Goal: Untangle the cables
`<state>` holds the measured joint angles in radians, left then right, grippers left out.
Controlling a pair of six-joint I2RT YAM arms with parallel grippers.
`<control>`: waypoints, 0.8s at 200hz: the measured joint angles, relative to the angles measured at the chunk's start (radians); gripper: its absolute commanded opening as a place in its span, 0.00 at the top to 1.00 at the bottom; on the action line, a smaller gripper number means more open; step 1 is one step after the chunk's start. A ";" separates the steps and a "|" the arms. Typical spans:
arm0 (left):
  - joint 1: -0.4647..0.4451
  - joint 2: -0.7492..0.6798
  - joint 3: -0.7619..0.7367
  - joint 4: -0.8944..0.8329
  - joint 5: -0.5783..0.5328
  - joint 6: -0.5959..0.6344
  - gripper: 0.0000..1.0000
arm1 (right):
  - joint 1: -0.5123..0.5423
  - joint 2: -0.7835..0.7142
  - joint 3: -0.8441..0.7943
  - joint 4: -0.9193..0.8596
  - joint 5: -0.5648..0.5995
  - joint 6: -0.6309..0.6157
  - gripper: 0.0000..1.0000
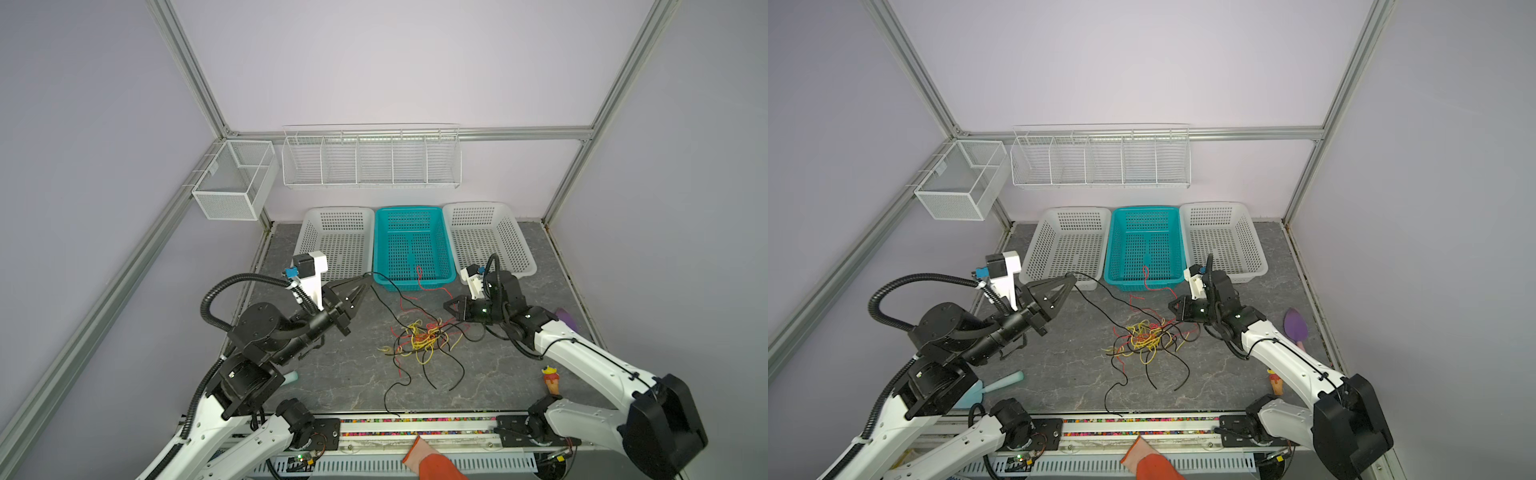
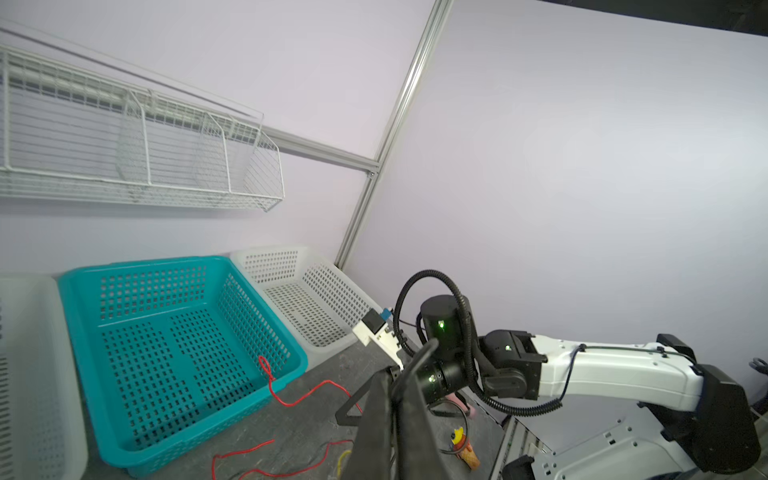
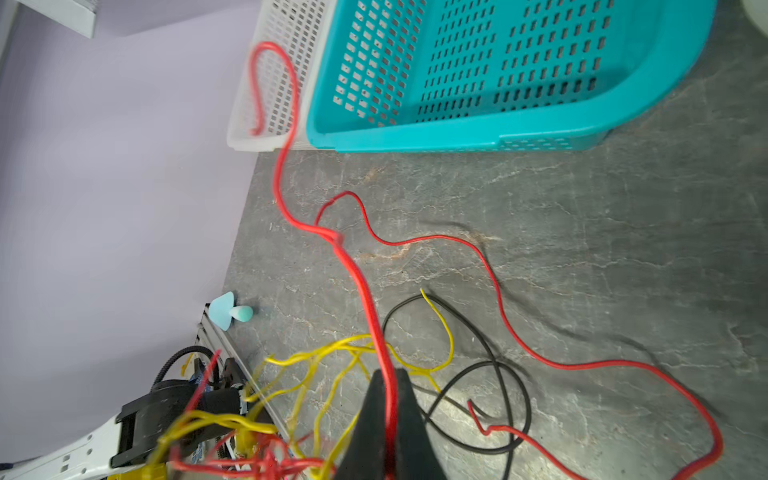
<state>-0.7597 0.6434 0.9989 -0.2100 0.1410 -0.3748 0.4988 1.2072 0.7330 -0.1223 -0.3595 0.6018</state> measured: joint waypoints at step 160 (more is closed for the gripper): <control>0.000 0.143 0.386 -0.209 -0.284 0.247 1.00 | -0.011 0.098 -0.076 0.098 0.066 -0.064 0.92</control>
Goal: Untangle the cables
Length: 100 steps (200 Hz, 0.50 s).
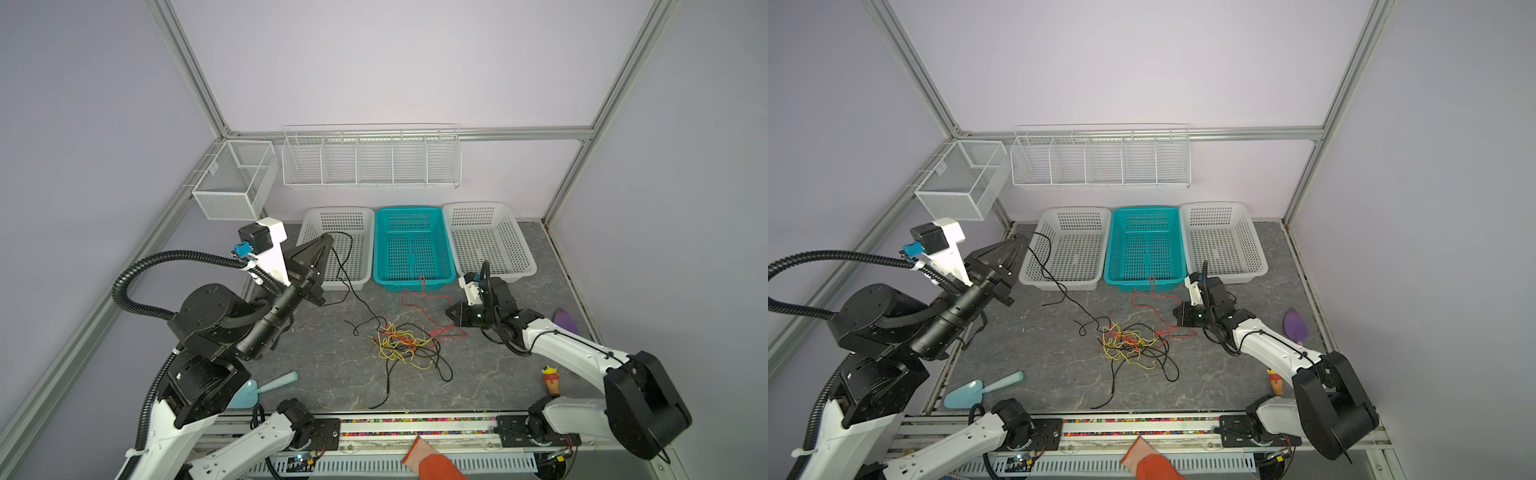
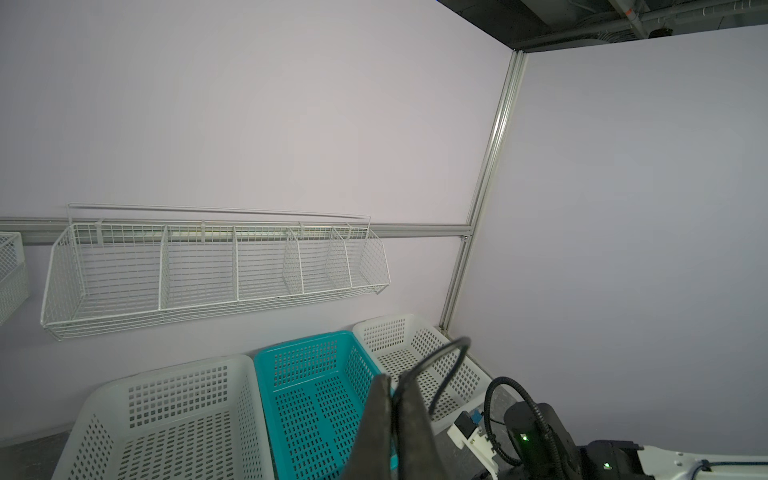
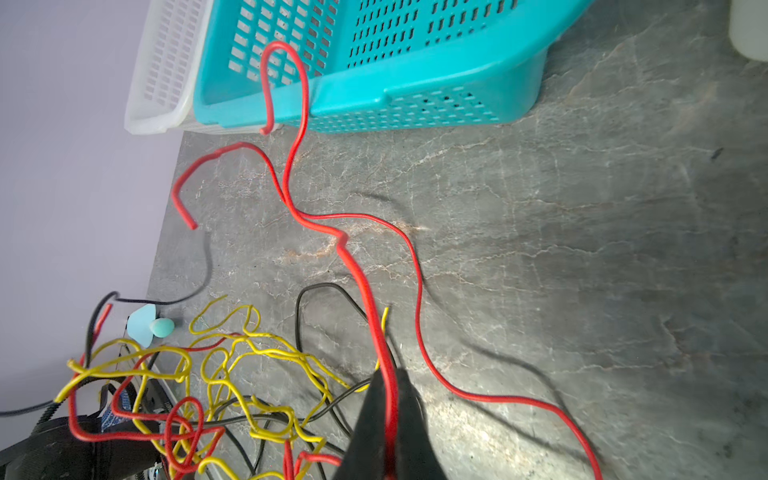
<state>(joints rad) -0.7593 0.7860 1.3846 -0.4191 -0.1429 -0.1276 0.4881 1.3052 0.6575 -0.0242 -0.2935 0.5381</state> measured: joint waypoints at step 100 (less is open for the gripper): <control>0.001 0.087 0.082 -0.012 -0.001 -0.013 1.00 | 0.211 -0.138 0.098 -0.006 -0.070 -0.102 0.35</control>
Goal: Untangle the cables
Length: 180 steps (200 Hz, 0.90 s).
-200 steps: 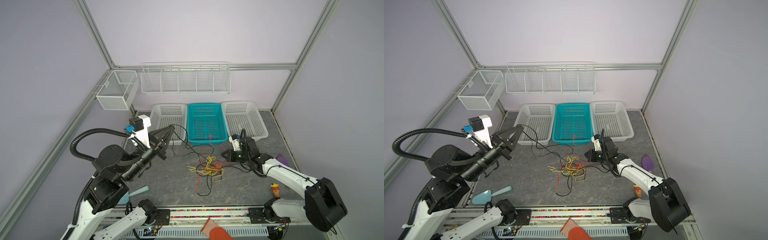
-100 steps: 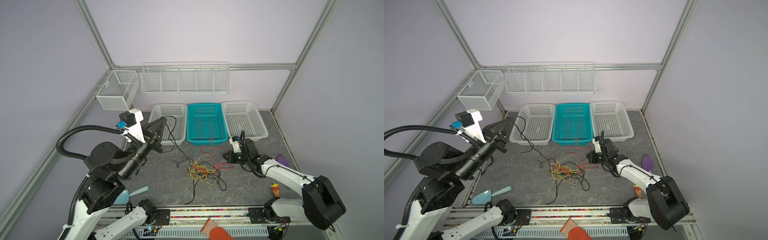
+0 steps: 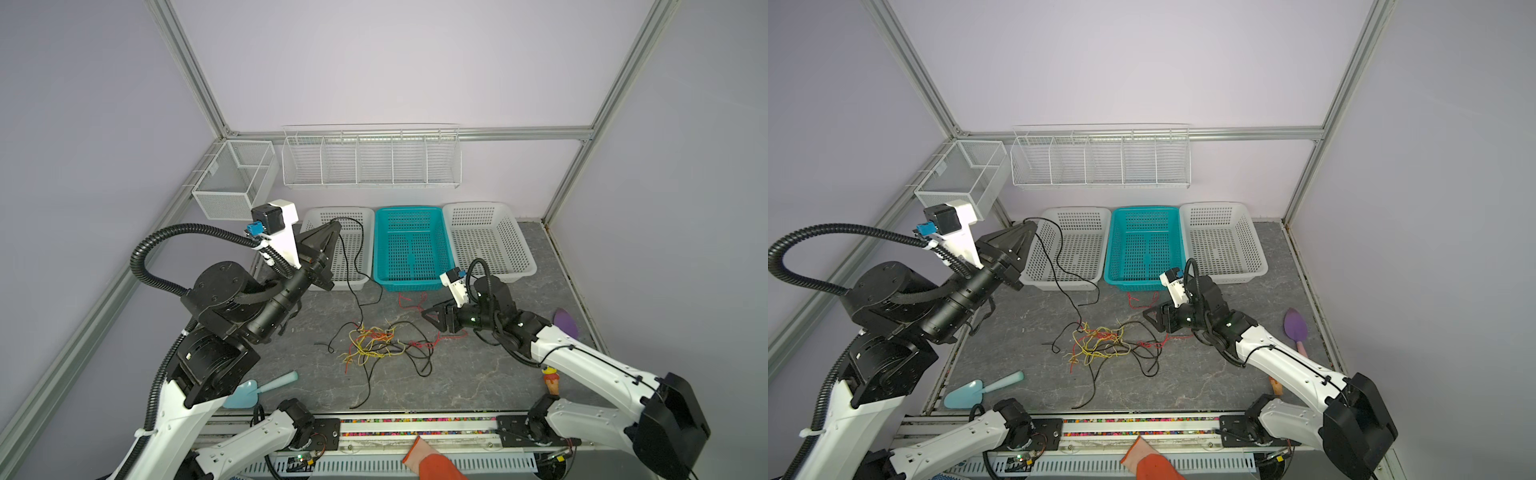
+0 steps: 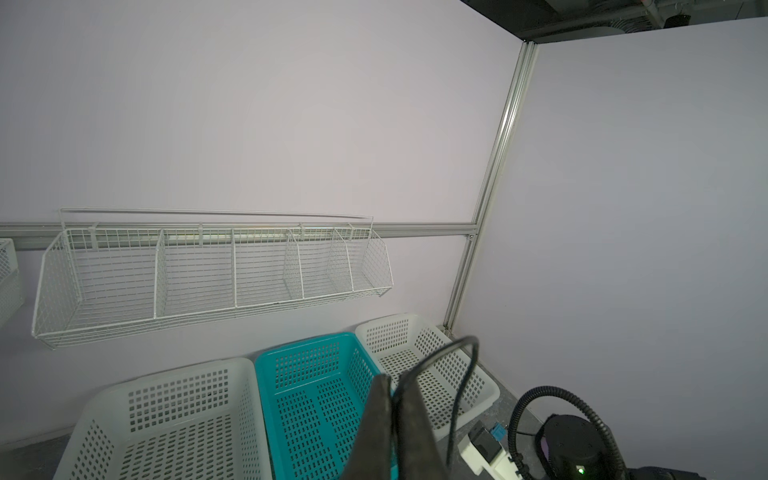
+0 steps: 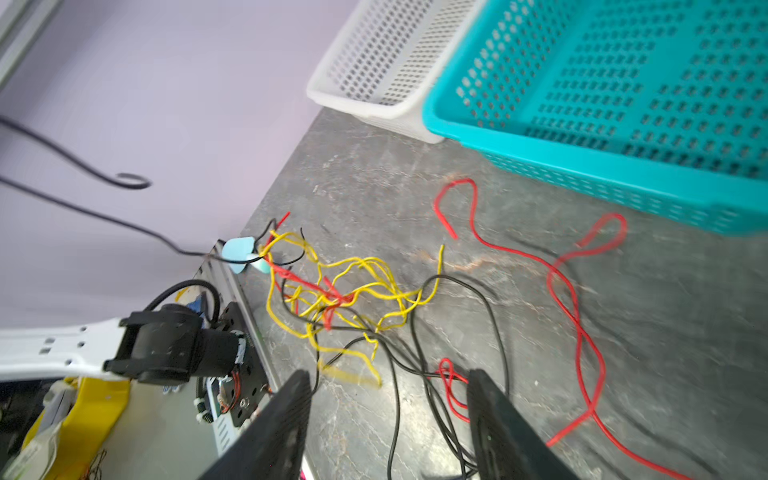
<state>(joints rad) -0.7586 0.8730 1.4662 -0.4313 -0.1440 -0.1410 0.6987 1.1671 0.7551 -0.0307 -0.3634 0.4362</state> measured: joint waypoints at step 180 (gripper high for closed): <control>0.000 -0.027 -0.033 0.034 0.037 -0.083 1.00 | 0.323 0.533 0.254 0.229 0.217 -0.140 0.43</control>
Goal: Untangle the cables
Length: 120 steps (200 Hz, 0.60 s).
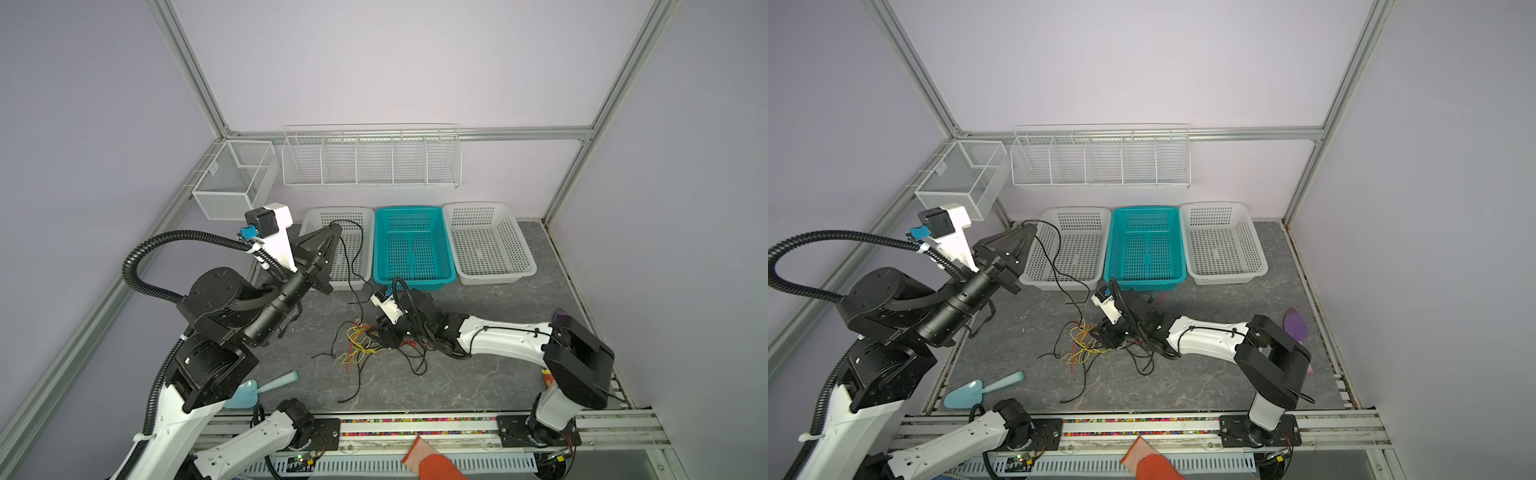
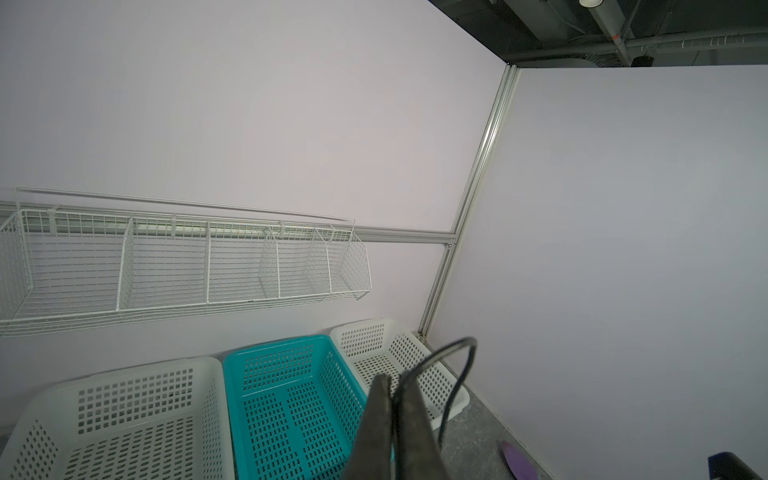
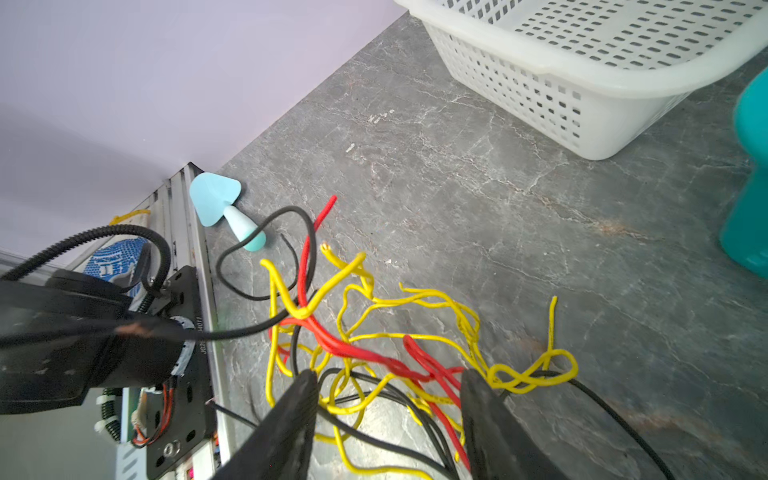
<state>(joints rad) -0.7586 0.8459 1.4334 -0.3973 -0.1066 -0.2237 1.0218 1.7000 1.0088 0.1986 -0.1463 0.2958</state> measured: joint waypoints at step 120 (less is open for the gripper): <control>0.000 -0.022 -0.038 0.031 0.041 -0.061 1.00 | 0.000 0.098 0.042 0.124 0.049 -0.013 0.49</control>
<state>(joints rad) -0.7586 0.8238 1.3956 -0.3668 -0.0658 -0.2848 1.0218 1.7985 1.0504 0.3222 -0.0975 0.2832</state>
